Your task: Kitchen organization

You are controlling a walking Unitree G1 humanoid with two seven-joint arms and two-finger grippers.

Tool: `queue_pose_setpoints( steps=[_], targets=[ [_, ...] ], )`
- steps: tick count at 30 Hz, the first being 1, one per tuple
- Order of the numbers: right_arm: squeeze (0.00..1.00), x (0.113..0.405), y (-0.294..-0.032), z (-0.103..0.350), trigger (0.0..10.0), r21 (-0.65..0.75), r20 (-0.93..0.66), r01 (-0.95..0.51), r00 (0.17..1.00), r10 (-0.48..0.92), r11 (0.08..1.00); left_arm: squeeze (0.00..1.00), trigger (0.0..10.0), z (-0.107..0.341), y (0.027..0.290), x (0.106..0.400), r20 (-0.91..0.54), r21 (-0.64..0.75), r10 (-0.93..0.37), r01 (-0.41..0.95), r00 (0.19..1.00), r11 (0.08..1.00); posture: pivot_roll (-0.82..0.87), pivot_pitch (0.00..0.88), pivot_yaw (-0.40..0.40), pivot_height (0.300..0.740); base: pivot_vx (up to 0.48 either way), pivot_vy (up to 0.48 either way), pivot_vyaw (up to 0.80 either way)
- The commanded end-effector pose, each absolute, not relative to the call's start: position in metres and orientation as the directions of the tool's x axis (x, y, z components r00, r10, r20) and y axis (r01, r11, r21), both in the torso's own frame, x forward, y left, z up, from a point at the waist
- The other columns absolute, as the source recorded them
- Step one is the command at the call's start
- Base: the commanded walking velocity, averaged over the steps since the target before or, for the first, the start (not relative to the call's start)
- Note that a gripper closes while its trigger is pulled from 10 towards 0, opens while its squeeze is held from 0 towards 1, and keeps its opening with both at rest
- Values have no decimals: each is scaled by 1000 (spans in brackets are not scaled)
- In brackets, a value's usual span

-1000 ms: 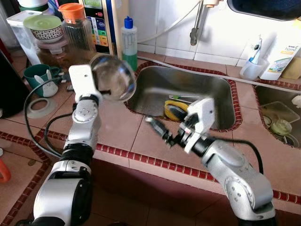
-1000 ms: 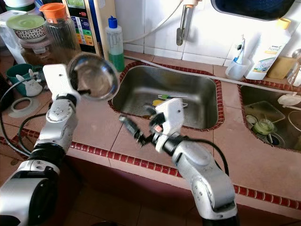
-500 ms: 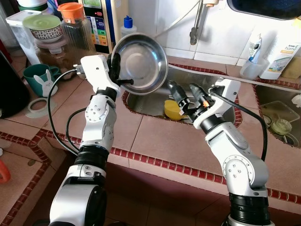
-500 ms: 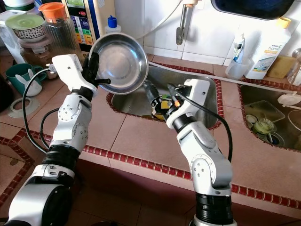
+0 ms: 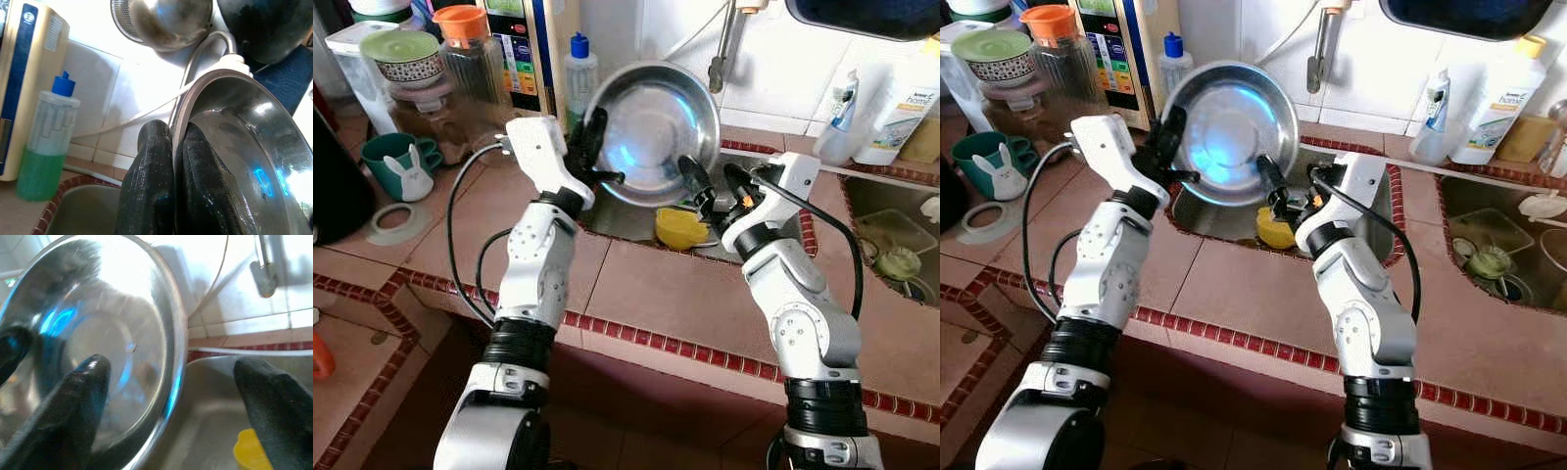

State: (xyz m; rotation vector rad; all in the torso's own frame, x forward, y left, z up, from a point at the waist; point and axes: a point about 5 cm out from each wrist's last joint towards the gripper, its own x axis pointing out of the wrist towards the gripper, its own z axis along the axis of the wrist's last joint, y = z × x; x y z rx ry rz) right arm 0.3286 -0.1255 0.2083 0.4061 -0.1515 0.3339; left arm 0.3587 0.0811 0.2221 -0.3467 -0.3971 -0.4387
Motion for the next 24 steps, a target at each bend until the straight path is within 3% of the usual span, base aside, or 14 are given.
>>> queue_pose_setpoints(
  steps=[1,24],
  targets=[
    [0,331,-131,211,0,365,219,-321,942,254,874,0,0,229,79,355,464,-222,-359,498,810,838,68,23,3,740,0,0,0],
    [0,336,-139,214,0,415,208,-280,955,210,866,0,0,222,69,348,428,-232,-446,572,786,787,67,22,5,740,0,0,0]
  ],
)
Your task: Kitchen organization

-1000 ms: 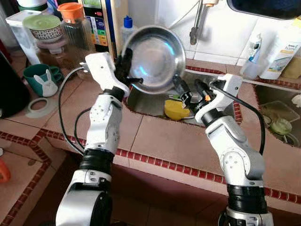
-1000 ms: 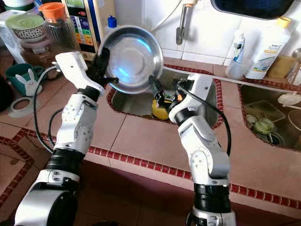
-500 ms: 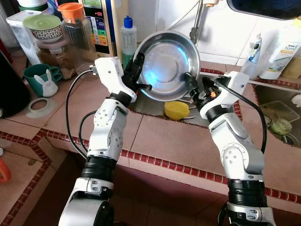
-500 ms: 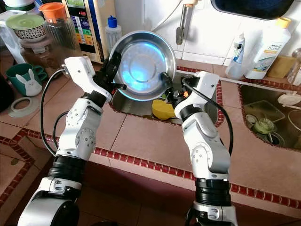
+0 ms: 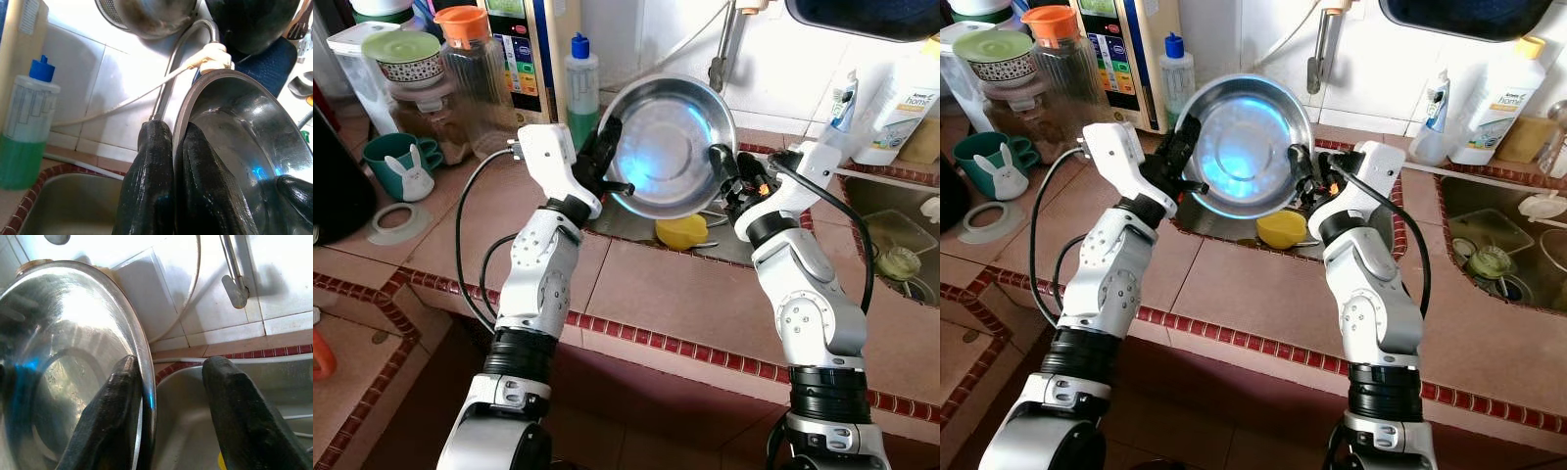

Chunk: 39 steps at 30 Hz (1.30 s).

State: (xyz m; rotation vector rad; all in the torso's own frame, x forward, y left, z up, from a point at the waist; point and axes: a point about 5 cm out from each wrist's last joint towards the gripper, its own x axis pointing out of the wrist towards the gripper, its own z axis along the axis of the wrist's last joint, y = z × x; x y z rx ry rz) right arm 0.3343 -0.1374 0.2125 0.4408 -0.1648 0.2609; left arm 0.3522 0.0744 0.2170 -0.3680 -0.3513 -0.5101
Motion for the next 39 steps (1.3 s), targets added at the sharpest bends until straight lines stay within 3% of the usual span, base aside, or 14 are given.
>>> queue_pose_setpoints(
  steps=[1,14,15,17,18,24,25,39],
  targets=[
    [0,336,-139,214,0,415,208,-280,955,210,866,0,0,222,69,348,428,-232,-446,572,786,787,67,22,5,740,0,0,0],
    [0,334,-140,213,0,458,204,-298,952,227,838,0,0,213,65,346,386,-249,-481,591,787,767,63,25,5,740,0,0,0],
    [0,333,-140,212,0,460,203,-295,953,225,838,0,5255,211,64,346,377,-243,-484,588,790,771,64,26,6,740,0,0,0],
    [0,333,-140,212,0,460,202,-295,953,225,837,0,5255,210,64,346,370,-238,-481,581,795,778,64,26,6,740,0,0,0],
    [0,334,-140,212,0,464,200,-290,955,221,837,0,10000,210,64,346,369,-240,-485,585,793,775,64,26,4,740,0,0,0],
    [0,335,-142,210,0,471,180,-263,963,200,842,0,10000,208,66,347,347,-230,-475,564,809,793,67,26,2,740,0,0,0],
    [0,336,-143,209,0,471,176,-259,964,197,843,1000,10000,207,66,348,342,-238,-470,559,814,794,68,27,2,740,0,0,0],
    [0,338,-145,205,0,477,155,-216,975,160,852,1000,10000,207,66,346,339,-233,-470,557,815,797,72,31,2,740,0,0,0]
  ],
)
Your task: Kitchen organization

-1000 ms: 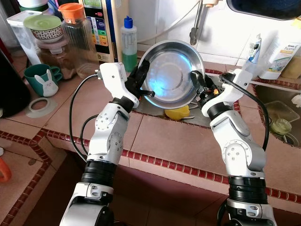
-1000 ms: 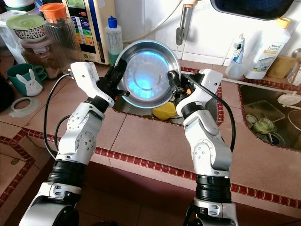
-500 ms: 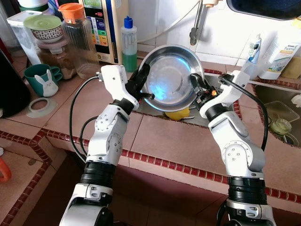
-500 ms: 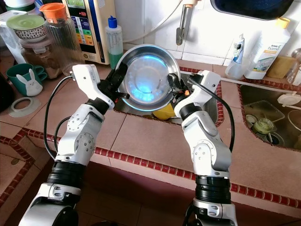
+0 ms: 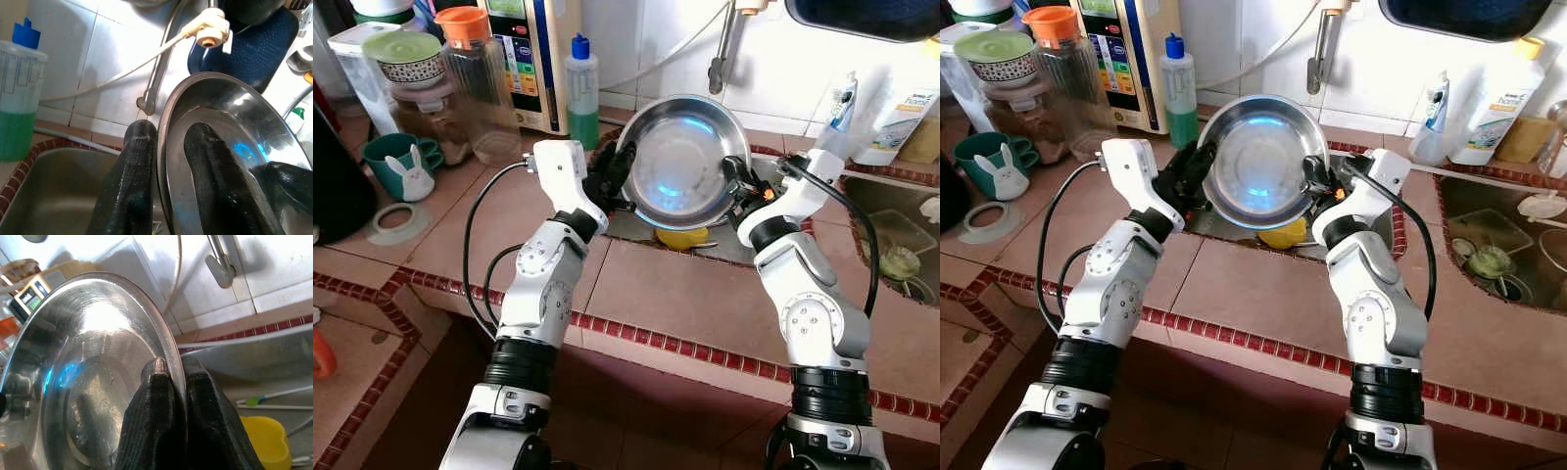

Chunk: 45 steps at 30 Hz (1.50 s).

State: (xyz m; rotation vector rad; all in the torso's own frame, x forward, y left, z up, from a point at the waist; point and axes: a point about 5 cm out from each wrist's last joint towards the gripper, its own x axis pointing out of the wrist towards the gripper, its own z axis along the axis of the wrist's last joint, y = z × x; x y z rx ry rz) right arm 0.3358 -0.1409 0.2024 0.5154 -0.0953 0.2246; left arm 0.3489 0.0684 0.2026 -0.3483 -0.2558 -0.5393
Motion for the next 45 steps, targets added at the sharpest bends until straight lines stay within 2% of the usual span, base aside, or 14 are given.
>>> queue_pose_setpoints(
  steps=[1,13,16,24,25,27,29,30,32,34,35,36,37,45],
  targets=[
    [0,338,-145,205,0,476,155,-214,975,158,853,1000,10000,207,66,346,340,-232,-470,557,815,797,73,31,2,740,0,0,0],
    [0,365,-157,193,0,190,127,-10,992,-15,982,1000,10000,186,68,326,282,-216,-509,571,813,792,111,28,-9,740,0,0,0],
    [0,374,-157,193,0,-81,173,17,985,-3,997,1000,10000,179,68,317,260,-190,-521,572,813,798,152,28,-28,740,0,0,0],
    [0,390,-149,177,0,-158,106,-15,994,32,987,1000,10000,157,75,298,143,-150,-557,574,818,805,208,33,-46,740,0,0,0],
    [0,391,-147,175,667,-181,98,-26,994,44,983,1000,10000,153,76,296,113,-149,-566,577,817,803,212,33,-46,740,0,0,0],
    [0,394,-144,169,3804,-227,58,-57,996,72,972,1000,10000,144,78,292,51,-138,-577,578,815,804,218,37,-43,740,0,0,0],
    [0,394,-144,167,3922,-254,45,-70,995,84,965,1000,10000,142,78,291,37,-125,-580,579,814,806,220,37,-42,740,0,0,0],
    [0,395,-143,166,5373,-284,38,-81,995,95,955,1000,10000,141,79,290,28,-125,-580,578,814,806,223,37,-41,740,0,0,0],
    [0,395,-143,164,5412,-341,28,-96,993,112,935,1000,10000,140,79,289,17,-122,-582,579,813,806,225,39,-39,740,0,0,0],
    [0,396,-142,158,10000,-446,-5,-125,991,137,886,1000,10000,138,79,286,-1,-111,-586,583,810,805,231,41,-39,740,0,0,0],
    [0,396,-142,156,10000,-475,-16,-129,990,138,871,918,10000,138,79,285,-5,-109,-587,583,809,805,231,41,-39,740,0,0,0],
    [0,396,-143,154,10000,-495,-37,-139,990,138,858,275,10000,138,78,283,-6,-112,-591,587,807,802,234,42,-39,740,0,0,0],
    [0,396,-144,152,10000,-528,-53,-140,990,133,837,0,10000,139,78,282,-7,-112,-595,591,804,799,237,45,-37,740,0,0,0],
    [0,397,-151,145,10000,-657,-115,-133,991,76,742,0,10000,140,77,276,-16,-116,-610,605,792,788,248,47,-29,740,0,0,0]
  ],
)
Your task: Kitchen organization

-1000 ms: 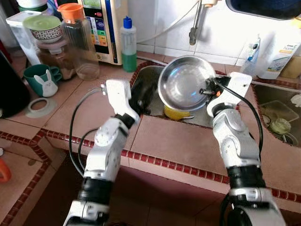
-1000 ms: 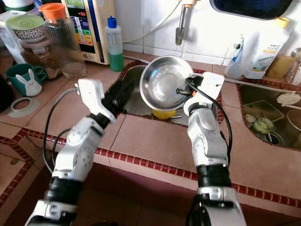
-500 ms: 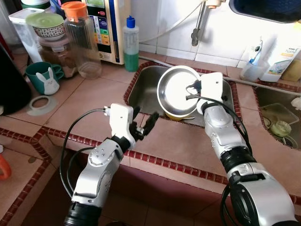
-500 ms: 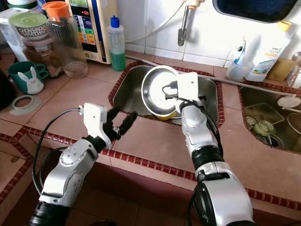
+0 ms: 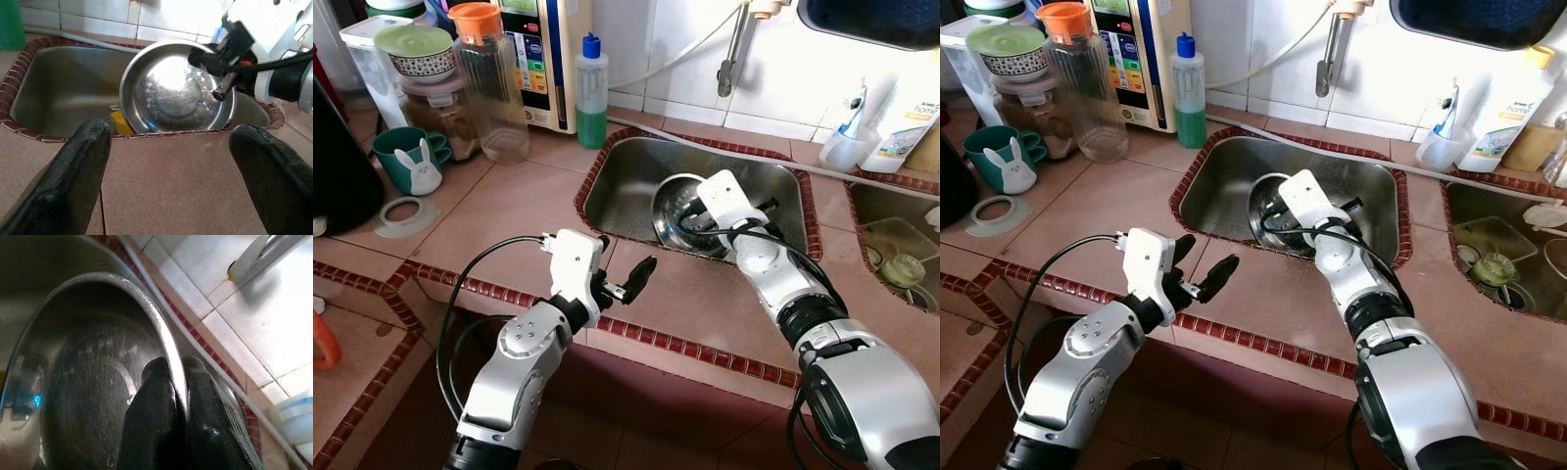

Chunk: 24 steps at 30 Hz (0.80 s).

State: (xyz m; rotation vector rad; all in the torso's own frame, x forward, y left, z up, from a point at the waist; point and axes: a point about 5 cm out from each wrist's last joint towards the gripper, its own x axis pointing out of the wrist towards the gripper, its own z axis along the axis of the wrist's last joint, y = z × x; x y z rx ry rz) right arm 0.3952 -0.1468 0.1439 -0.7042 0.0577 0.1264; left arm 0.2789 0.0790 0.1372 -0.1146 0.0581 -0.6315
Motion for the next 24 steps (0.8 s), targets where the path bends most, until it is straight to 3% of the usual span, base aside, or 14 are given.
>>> queue_pose_setpoints(
  steps=[1,9,10,12,13,24],
  targets=[
    [0,397,-152,143,10000,-670,-128,-139,989,70,729,0,10000,141,76,276,-17,-115,-611,605,792,788,249,48,-28,740,0,0,0],
    [0,394,-145,132,10000,-671,-209,-217,973,100,709,0,10000,141,74,273,-38,-95,-633,628,773,773,256,44,-27,740,0,0,0],
    [514,394,-145,132,10000,-663,-213,-221,972,103,716,0,10000,140,73,273,-41,-90,-642,637,766,766,257,43,-26,740,0,0,0],
    [514,394,-145,132,10000,-658,-213,-221,972,103,720,0,10000,140,73,272,-43,-91,-641,636,766,766,257,41,-27,740,0,0,0],
    [1000,394,-145,131,10000,-645,-228,-229,968,102,729,0,10000,140,72,273,-50,-92,-642,637,765,766,257,41,-26,740,0,0,0],
    [1000,390,-143,120,10000,-585,-314,-298,941,129,754,0,10000,139,71,270,-64,-84,-651,646,757,759,266,45,-33,740,0,0,0]
  ],
)
